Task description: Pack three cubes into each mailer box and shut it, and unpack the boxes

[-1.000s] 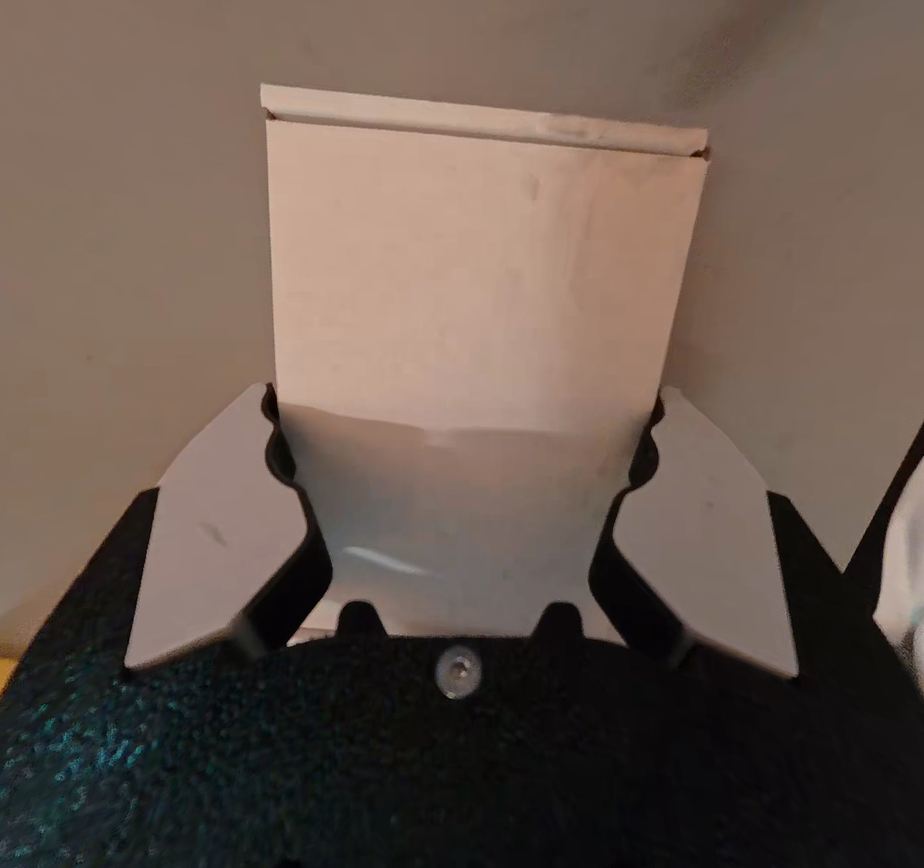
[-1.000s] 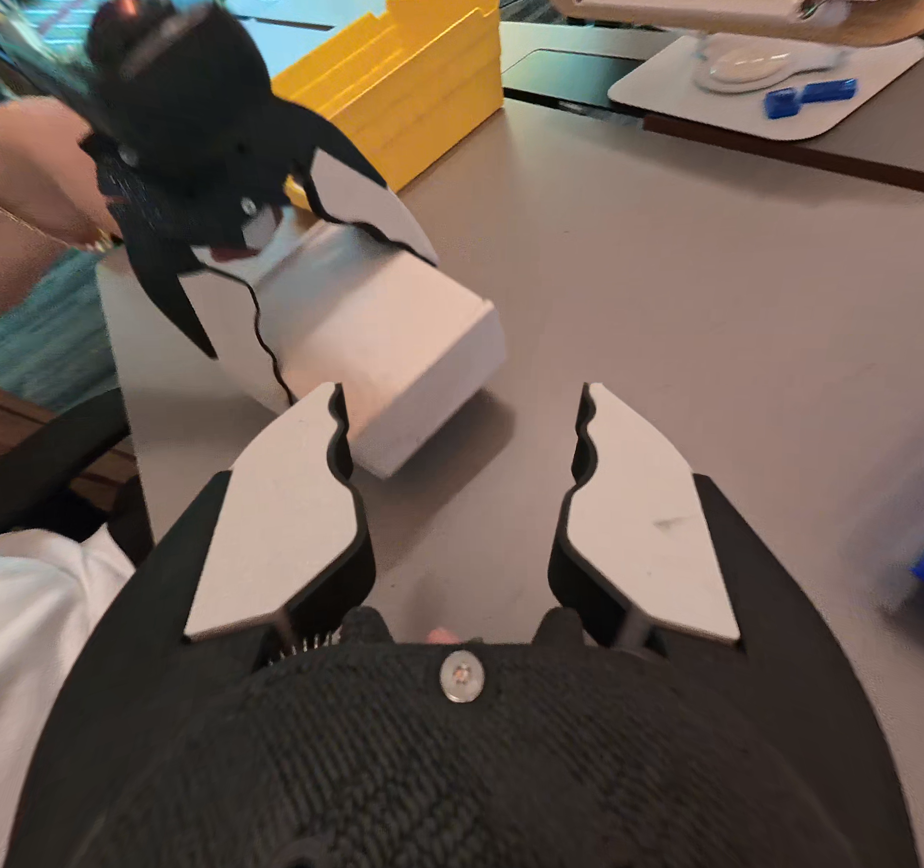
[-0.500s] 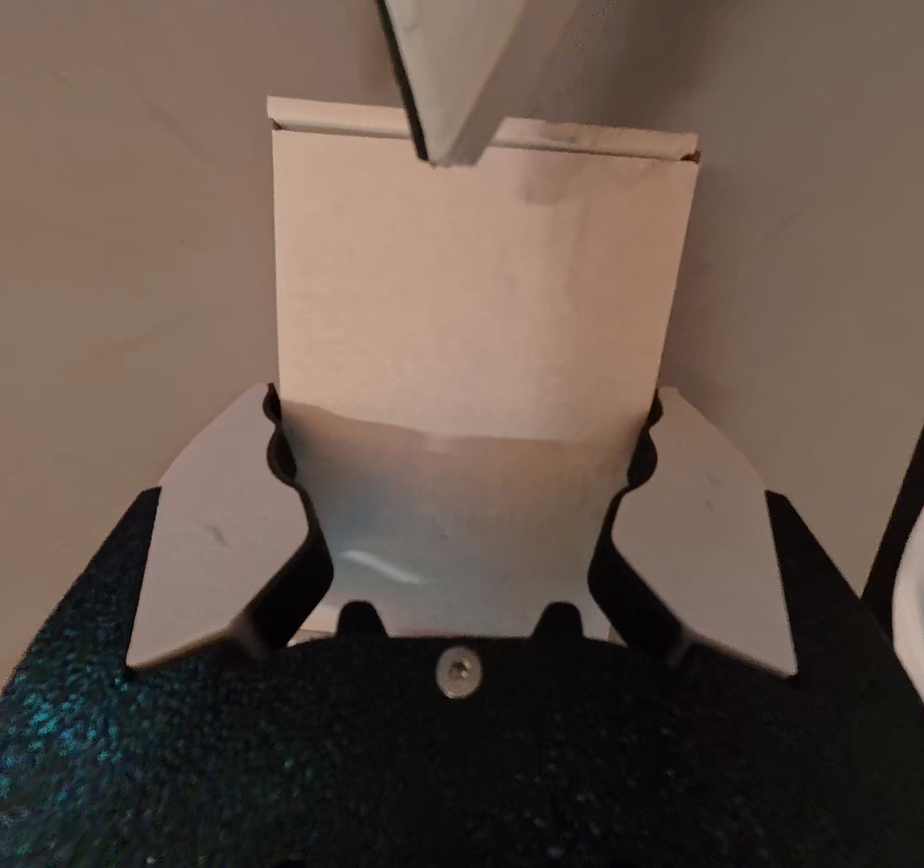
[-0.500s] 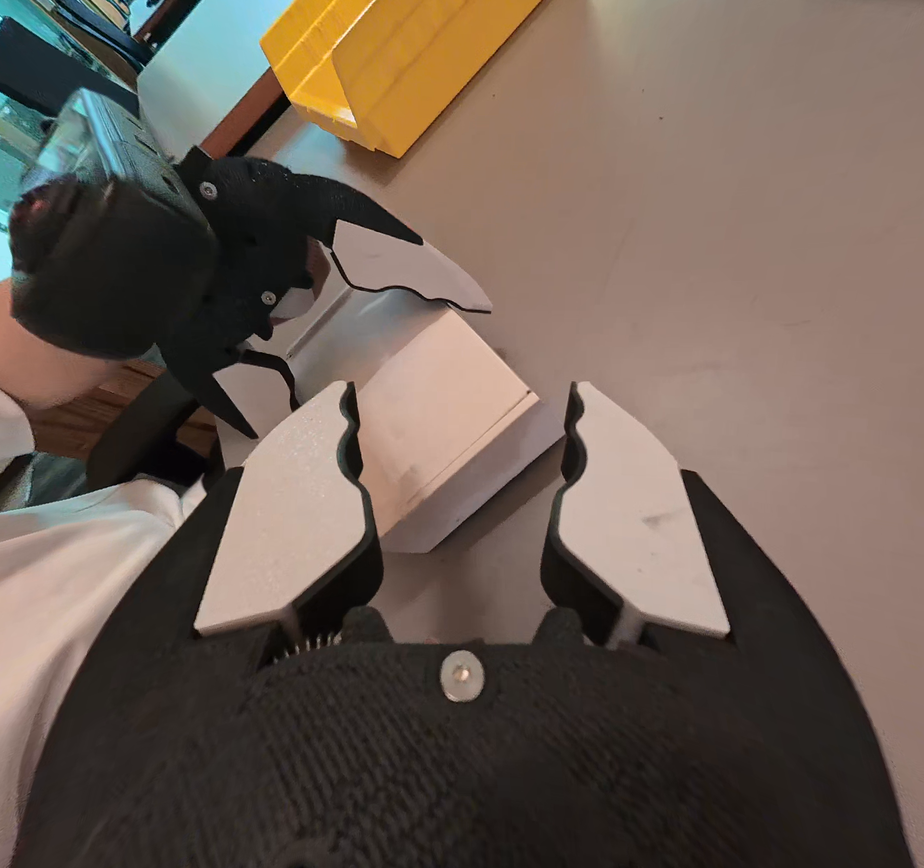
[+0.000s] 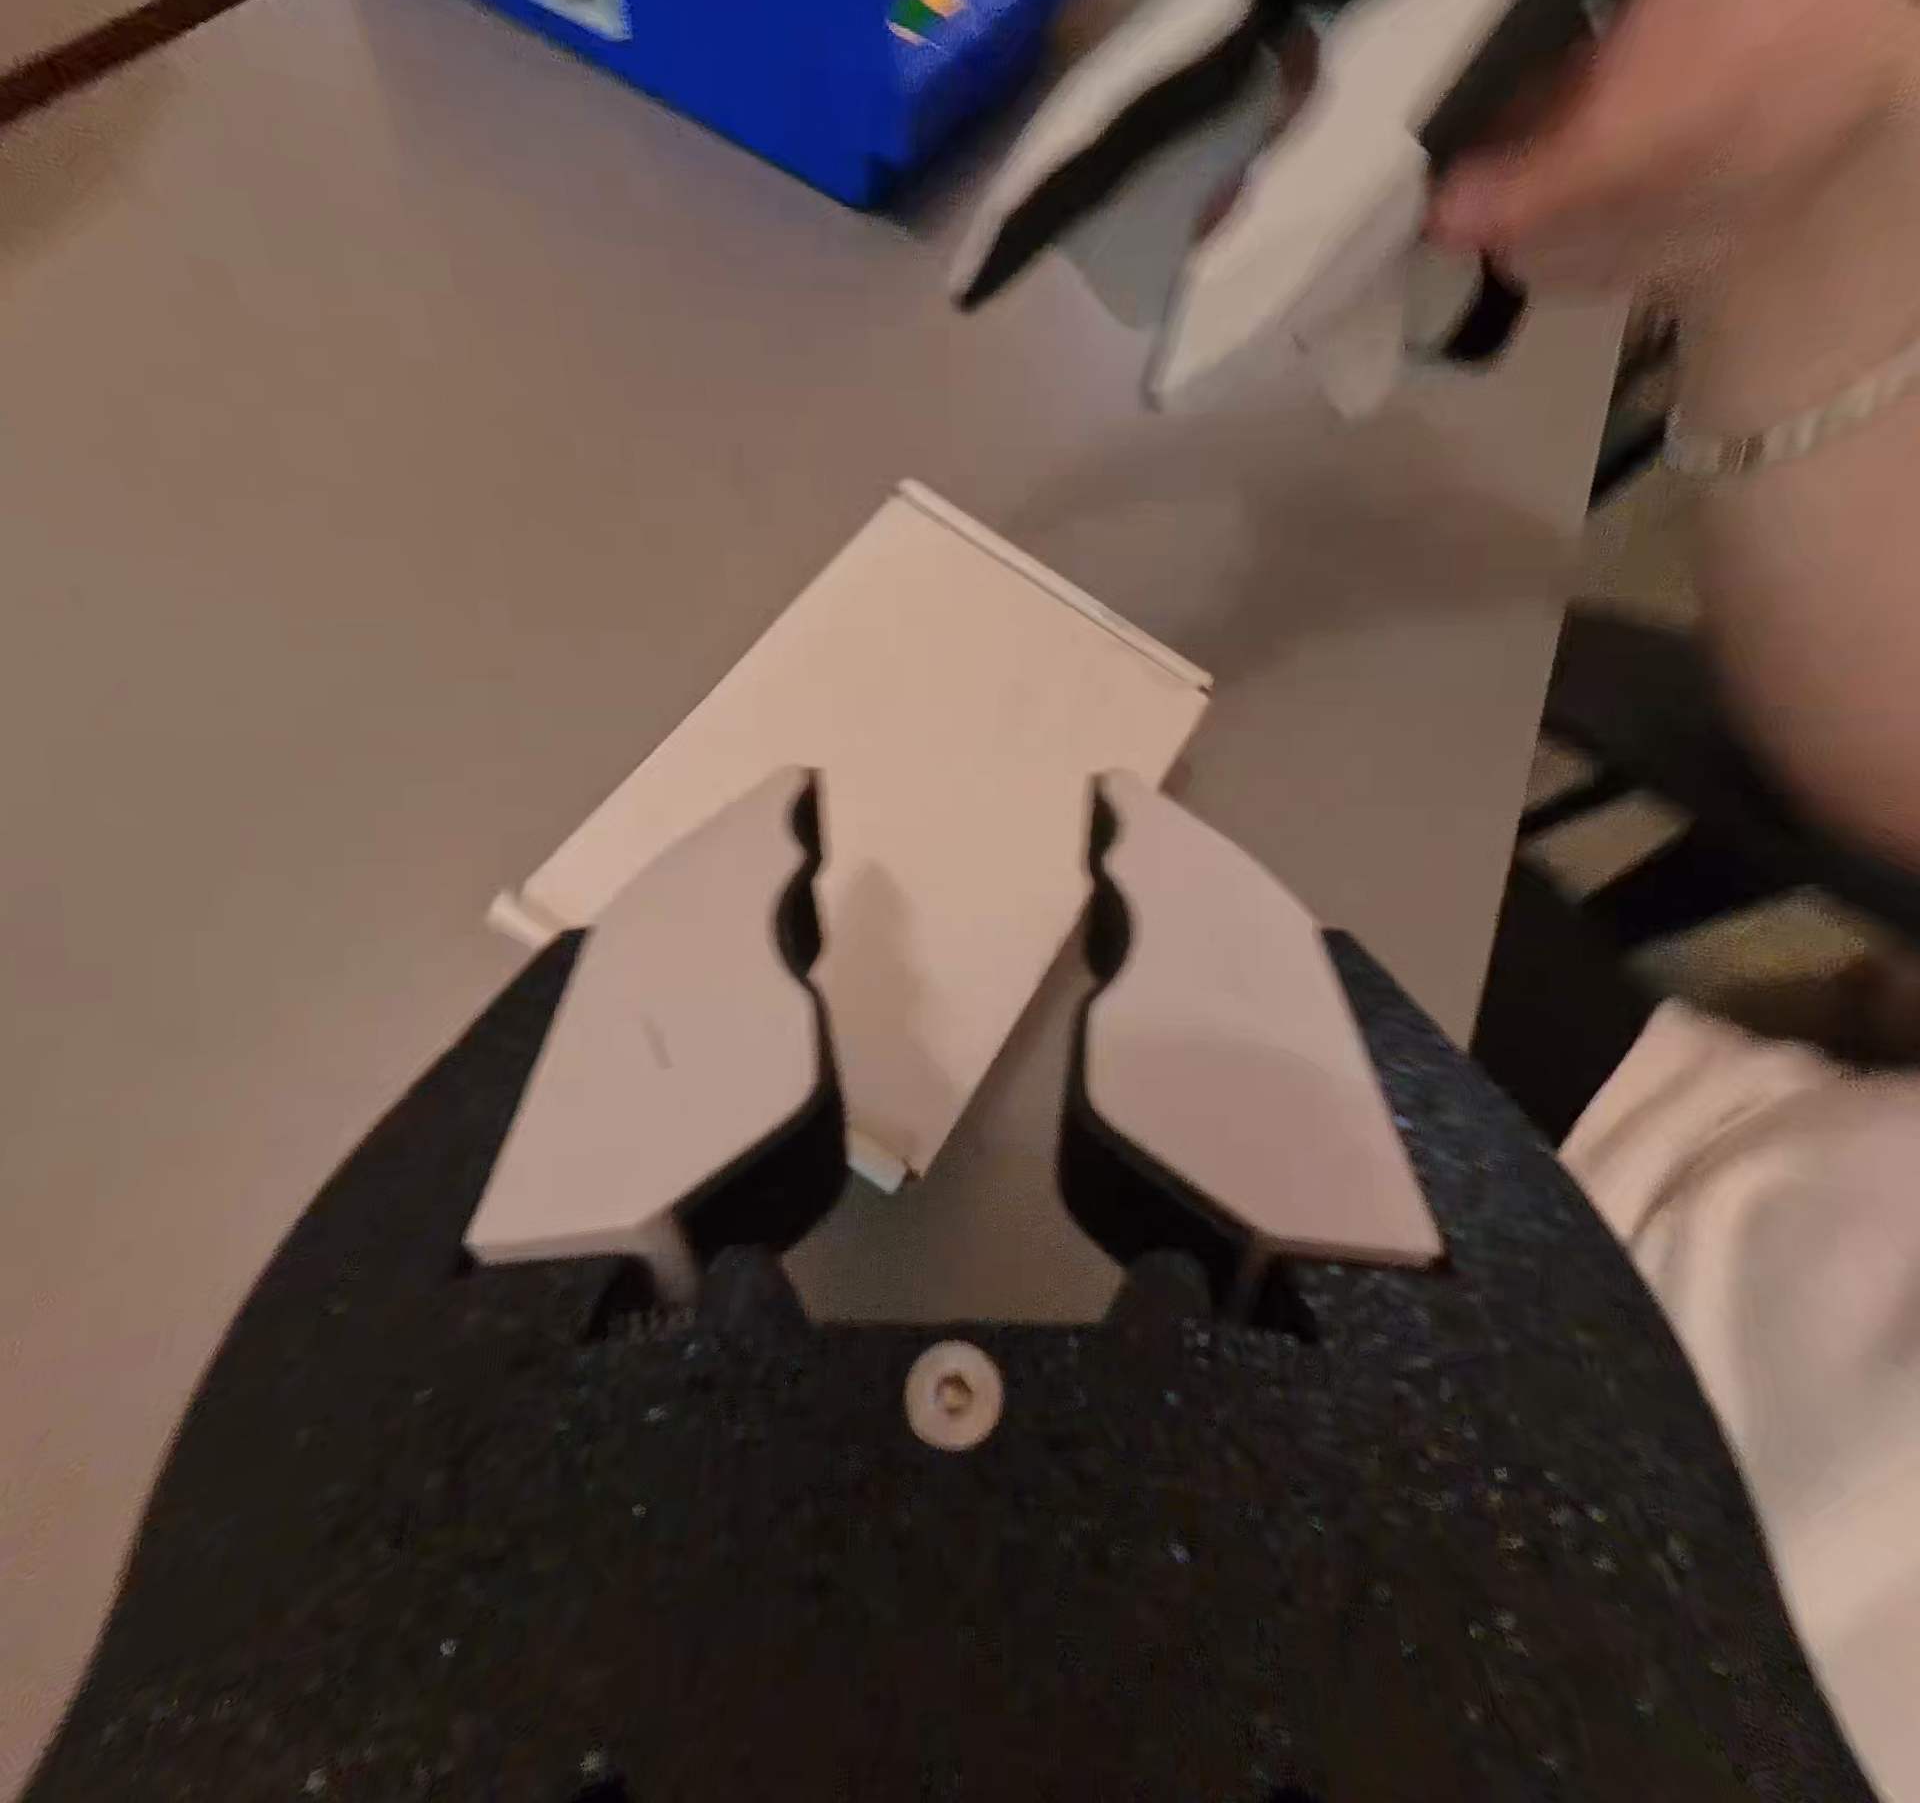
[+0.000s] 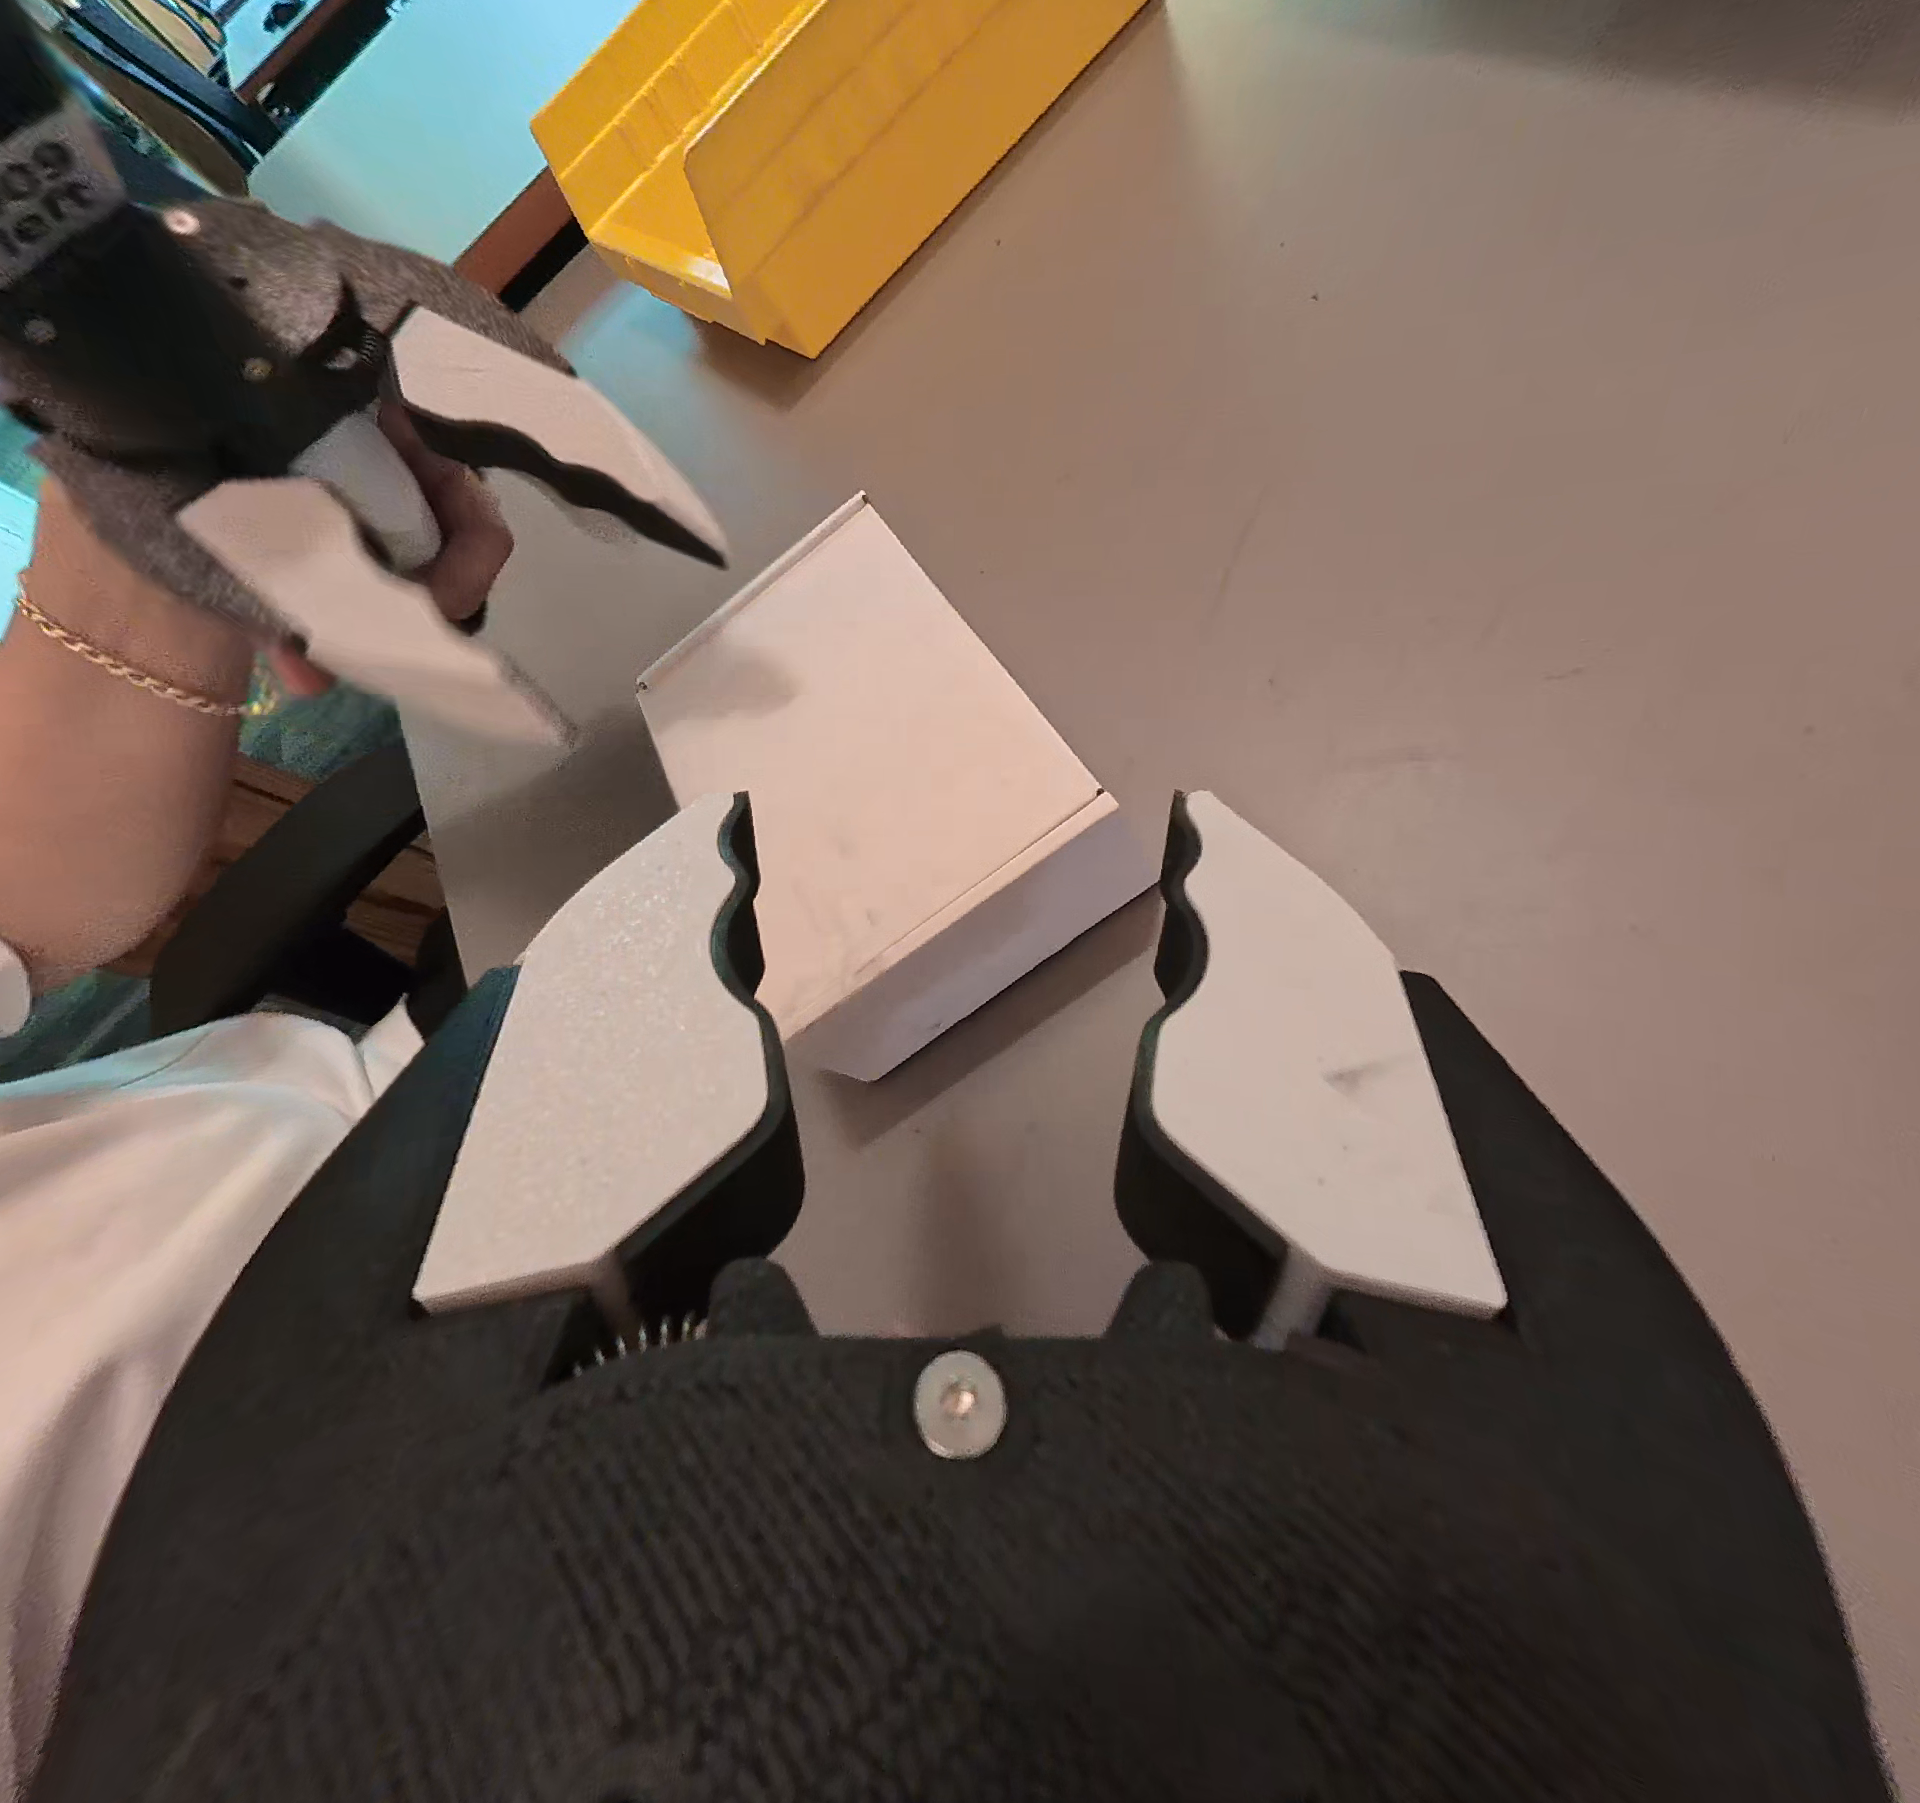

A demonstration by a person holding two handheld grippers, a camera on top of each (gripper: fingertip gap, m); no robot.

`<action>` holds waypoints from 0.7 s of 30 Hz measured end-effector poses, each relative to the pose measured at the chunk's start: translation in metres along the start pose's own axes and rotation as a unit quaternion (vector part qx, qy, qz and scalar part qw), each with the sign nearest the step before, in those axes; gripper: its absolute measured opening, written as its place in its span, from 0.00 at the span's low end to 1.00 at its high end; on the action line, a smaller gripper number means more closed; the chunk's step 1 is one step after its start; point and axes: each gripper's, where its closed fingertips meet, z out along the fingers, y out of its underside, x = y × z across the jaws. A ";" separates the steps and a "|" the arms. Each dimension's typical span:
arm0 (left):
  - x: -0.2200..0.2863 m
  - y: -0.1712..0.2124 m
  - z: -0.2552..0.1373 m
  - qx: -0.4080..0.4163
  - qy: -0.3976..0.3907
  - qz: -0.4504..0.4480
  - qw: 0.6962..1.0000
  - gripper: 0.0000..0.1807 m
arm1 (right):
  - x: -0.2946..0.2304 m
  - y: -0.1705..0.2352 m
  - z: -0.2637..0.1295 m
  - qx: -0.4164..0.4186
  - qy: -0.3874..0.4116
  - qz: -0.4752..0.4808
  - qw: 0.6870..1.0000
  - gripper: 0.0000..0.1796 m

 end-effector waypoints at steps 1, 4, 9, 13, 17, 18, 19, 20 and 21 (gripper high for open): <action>-0.011 0.003 -0.006 0.013 -0.006 -0.068 0.998 0.17 | 0.000 -0.001 0.000 0.002 0.000 0.004 1.000 0.42; -0.028 0.020 -0.017 0.016 0.038 -0.248 0.968 0.00 | 0.006 0.003 0.001 -0.003 0.007 0.029 1.000 0.44; -0.038 0.028 -0.017 0.027 0.076 -0.322 0.943 0.00 | 0.011 0.023 0.005 -0.040 0.010 0.086 0.995 0.44; -0.033 0.033 -0.010 0.015 0.083 -0.309 0.947 0.00 | 0.007 0.033 0.004 -0.053 -0.007 0.114 0.992 0.45; -0.040 0.044 -0.001 -0.001 0.050 -0.288 0.956 0.00 | 0.009 0.035 0.005 -0.047 -0.021 0.145 0.988 0.48; -0.040 0.044 -0.001 0.004 0.048 -0.282 0.958 0.00 | 0.009 0.037 0.005 -0.049 -0.024 0.151 0.987 0.49; -0.040 0.044 -0.001 0.009 0.044 -0.277 0.960 0.00 | 0.009 0.039 0.005 -0.050 -0.026 0.158 0.986 0.49; -0.040 0.044 -0.001 0.013 0.041 -0.270 0.962 0.00 | 0.009 0.041 0.005 -0.050 -0.029 0.166 0.984 0.50; -0.040 0.045 -0.001 0.016 0.039 -0.264 0.964 0.00 | 0.009 0.042 0.005 -0.050 -0.032 0.174 0.983 0.50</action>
